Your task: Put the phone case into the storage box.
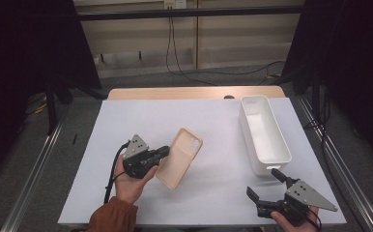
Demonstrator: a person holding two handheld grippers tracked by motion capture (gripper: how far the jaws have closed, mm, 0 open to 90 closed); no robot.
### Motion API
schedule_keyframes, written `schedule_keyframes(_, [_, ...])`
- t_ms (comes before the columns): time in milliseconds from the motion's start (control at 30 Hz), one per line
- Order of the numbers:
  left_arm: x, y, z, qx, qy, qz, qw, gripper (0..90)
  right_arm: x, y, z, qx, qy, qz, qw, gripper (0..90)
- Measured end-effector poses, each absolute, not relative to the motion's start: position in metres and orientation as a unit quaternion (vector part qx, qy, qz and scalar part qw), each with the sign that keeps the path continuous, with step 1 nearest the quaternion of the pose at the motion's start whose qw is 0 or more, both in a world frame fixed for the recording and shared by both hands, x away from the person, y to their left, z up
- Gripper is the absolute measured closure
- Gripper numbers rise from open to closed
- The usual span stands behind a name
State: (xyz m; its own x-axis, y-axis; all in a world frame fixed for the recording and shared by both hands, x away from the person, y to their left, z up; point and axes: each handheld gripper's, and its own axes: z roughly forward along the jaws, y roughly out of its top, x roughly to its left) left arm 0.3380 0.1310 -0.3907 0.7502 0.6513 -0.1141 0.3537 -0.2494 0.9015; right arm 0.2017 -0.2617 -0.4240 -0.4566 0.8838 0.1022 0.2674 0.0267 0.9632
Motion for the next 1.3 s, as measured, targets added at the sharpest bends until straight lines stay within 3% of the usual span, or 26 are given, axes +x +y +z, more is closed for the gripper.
schedule_keyframes(300, [0.335, 0.127, -0.392, 0.779, 0.320, 0.138, 0.521, 87.9, 0.216, -0.234, -0.417, 0.412, 0.677, 0.558, 0.247, 0.1])
schedule_keyframes(633, [0.334, 0.121, -0.393, 0.780, 0.313, 0.137, 0.524, 87.9, 0.240, -0.204, -0.405, 0.381, 0.696, 0.572, 0.207, 6.8])
schedule_keyframes(1300, [0.335, 0.122, -0.393, 0.780, 0.314, 0.142, 0.523, 87.9, 0.288, -0.173, -0.374, 0.372, 0.706, 0.575, 0.178, 34.4])
